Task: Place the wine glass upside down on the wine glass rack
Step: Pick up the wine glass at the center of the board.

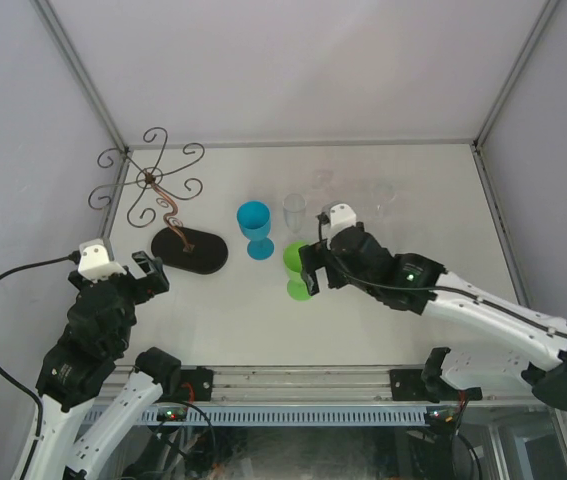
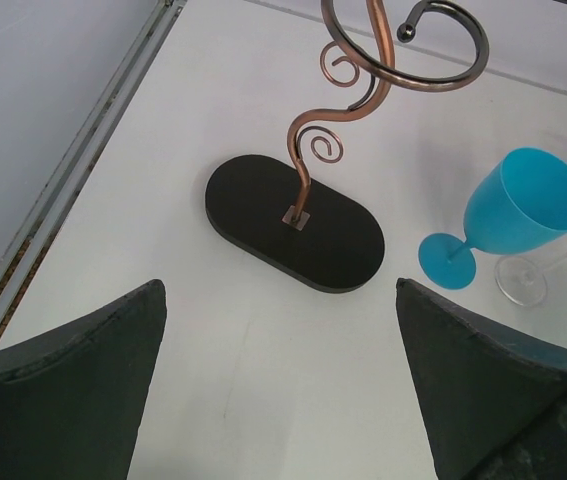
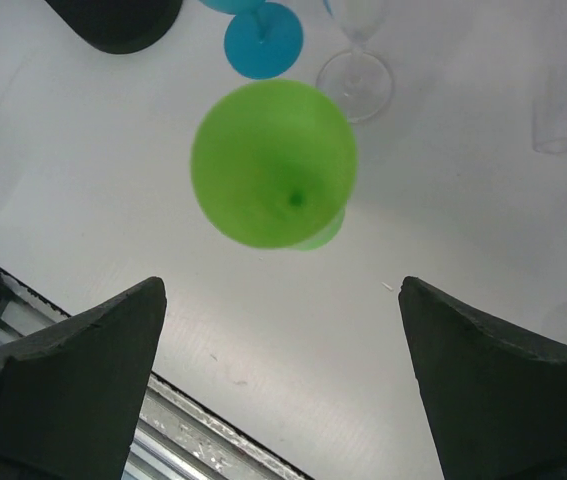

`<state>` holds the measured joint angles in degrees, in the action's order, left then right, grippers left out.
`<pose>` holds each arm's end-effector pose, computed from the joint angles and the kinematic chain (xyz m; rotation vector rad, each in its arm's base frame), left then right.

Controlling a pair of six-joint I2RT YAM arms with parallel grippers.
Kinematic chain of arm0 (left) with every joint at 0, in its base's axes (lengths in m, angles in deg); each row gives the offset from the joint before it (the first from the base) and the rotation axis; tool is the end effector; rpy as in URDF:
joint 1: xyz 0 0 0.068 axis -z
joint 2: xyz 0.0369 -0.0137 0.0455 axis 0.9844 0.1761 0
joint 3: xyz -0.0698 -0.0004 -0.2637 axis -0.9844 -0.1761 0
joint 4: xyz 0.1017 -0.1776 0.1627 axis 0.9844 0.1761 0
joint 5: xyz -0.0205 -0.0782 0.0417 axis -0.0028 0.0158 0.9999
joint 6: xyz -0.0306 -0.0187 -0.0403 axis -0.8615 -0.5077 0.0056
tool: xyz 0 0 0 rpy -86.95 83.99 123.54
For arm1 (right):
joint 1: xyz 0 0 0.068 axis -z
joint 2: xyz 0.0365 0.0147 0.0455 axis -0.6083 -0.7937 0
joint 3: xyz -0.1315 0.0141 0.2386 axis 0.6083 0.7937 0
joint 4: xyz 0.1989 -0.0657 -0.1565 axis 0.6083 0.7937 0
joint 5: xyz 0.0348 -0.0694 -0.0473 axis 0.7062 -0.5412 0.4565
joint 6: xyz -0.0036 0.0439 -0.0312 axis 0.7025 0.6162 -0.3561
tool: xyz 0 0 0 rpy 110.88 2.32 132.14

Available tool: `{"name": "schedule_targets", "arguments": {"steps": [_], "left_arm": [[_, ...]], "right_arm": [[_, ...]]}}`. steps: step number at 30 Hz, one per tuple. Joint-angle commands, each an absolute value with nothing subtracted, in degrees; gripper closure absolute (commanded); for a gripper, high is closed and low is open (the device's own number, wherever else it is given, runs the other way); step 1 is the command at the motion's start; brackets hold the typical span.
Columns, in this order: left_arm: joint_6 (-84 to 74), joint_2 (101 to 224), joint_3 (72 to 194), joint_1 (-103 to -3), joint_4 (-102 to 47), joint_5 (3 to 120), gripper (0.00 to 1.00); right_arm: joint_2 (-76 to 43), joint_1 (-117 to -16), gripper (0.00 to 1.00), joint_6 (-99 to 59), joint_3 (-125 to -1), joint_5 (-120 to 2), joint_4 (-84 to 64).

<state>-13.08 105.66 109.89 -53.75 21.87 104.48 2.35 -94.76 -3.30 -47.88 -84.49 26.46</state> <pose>0.0524 -0.0030 0.3429 -0.3159 1.7814 -0.0037 0.1325 0.1858 0.3312 -0.4893 2.1920 0.4195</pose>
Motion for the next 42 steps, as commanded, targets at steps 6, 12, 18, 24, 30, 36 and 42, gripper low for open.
{"name": "schedule_targets", "arguments": {"steps": [6, 12, 18, 24, 30, 36, 42], "left_arm": [[-13.2, 106.0, 110.7, -54.1, 21.0, 105.7, 0.00], [-13.1, 106.3, 110.8, -54.1, 21.0, 105.7, 0.00], [-13.1, 106.2, 110.7, -54.1, 21.0, 105.5, 0.00], [-13.1, 106.2, 110.7, -54.0, 21.0, 105.4, 0.00], [-13.1, 106.0, 110.6, -54.1, 21.0, 105.4, 0.00], [-13.1, 106.0, 110.7, -54.0, 21.0, 105.4, 0.00], [-13.1, 105.9, 110.7, -54.1, 21.0, 105.5, 0.00]], "right_arm": [[-7.7, -96.3, 0.00, -3.8, -53.7, -84.5, 15.9], [-9.6, -96.7, 0.00, -2.5, -55.6, -85.3, 19.9], [-10.9, -98.1, 0.00, -0.2, -56.7, -87.5, 27.5], [-12.8, -98.9, 0.00, 1.3, -56.5, -87.5, 29.1], [-16.3, -98.2, 0.00, 1.0, -56.3, -87.5, 24.6], [-20.1, -95.8, 0.00, 0.9, -56.0, -87.7, 19.8], [-22.1, -93.7, 0.00, 0.7, -56.0, -88.1, 16.8]]}}
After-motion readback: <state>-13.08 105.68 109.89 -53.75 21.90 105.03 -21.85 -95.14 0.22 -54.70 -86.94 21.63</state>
